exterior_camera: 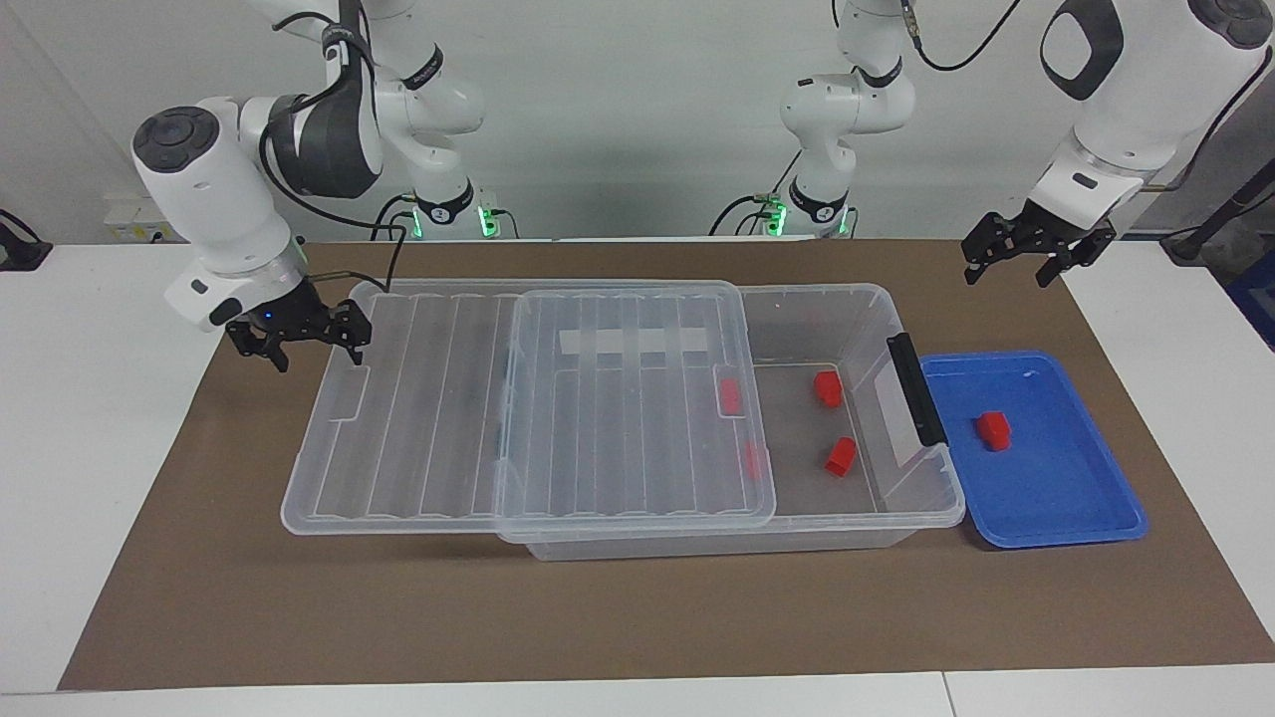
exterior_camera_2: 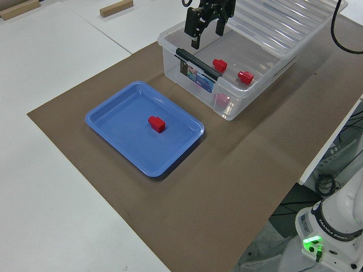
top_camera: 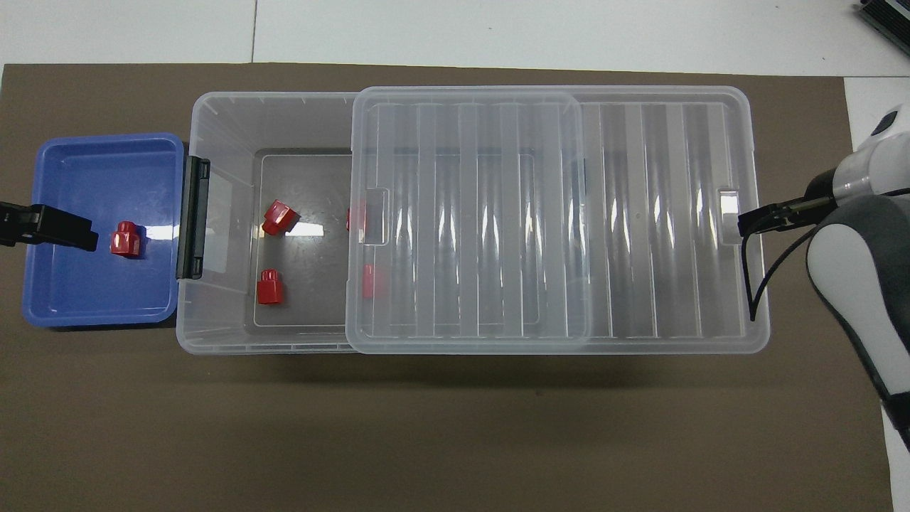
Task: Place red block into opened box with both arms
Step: 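Release the lid and draw the right gripper back from it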
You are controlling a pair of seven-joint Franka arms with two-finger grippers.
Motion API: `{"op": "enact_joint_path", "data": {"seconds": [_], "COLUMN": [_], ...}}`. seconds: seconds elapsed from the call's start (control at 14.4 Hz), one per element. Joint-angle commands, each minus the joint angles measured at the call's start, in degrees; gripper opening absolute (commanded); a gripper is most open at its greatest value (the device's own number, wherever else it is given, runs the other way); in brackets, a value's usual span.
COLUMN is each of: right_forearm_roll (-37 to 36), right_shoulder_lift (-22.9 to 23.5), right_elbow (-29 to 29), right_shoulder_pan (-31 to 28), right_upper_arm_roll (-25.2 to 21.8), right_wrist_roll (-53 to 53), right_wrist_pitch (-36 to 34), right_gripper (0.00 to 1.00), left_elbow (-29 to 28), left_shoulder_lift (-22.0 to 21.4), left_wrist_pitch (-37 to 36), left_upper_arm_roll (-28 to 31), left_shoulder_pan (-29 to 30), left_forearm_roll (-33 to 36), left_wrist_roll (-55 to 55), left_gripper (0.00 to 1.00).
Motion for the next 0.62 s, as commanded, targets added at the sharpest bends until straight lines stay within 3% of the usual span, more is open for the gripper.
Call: {"op": "enact_joint_path", "data": {"seconds": [0.0,0.42,0.55], "right_forearm_roll": [0.1,0.3,0.8], "right_shoulder_lift": [-1.8,-2.3,-2.4], "right_elbow": [-0.2,8.9,9.9], "right_shoulder_pan": [1.6,2.5,2.1], "right_upper_arm_roll": [0.3,0.1,0.0], "right_wrist_roll": [7.9,14.5,17.6], "right_wrist_pitch": [-0.1,-8.9,-8.8], "right_gripper": [1.00,1.00,1.00], "left_elbow": [-0.9,-0.9,-0.9], "left_shoulder_lift": [-1.0,-1.0,-1.0], "left_wrist_pitch": [0.0,0.0,0.0], "left_upper_arm_roll": [0.0,0.0,0.0], "left_shoulder_pan": [-0.1,-0.1,-0.1], "left_forearm_roll": [1.0,1.0,1.0], "left_wrist_roll": [-0.7,-0.7,-0.7], "left_gripper": [1.00,1.00,1.00]}}
